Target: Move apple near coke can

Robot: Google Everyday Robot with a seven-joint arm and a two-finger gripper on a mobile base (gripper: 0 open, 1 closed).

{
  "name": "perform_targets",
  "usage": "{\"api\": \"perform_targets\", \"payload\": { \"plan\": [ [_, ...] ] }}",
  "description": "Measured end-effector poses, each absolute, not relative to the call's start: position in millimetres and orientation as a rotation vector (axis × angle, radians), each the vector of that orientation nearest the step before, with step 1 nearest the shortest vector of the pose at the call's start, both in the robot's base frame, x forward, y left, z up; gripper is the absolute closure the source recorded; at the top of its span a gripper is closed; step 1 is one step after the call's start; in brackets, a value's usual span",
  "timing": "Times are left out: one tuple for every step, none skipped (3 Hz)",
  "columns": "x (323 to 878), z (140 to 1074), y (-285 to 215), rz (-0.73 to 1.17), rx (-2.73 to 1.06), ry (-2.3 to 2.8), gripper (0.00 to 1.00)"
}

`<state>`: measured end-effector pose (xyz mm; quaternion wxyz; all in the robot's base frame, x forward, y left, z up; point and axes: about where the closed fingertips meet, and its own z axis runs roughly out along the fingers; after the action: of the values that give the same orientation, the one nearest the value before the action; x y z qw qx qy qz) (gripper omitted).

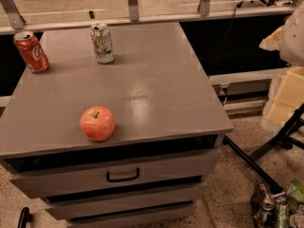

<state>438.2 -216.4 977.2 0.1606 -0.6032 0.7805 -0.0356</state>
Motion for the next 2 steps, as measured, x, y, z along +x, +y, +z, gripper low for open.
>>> {"api": "perform_targets", "payload": {
  "plan": [
    [439, 978, -215, -0.103, -1.722, 2.222, 0.00],
    [468, 979, -170, -0.042, -1.793, 2.090, 0.00]
  ]
}}
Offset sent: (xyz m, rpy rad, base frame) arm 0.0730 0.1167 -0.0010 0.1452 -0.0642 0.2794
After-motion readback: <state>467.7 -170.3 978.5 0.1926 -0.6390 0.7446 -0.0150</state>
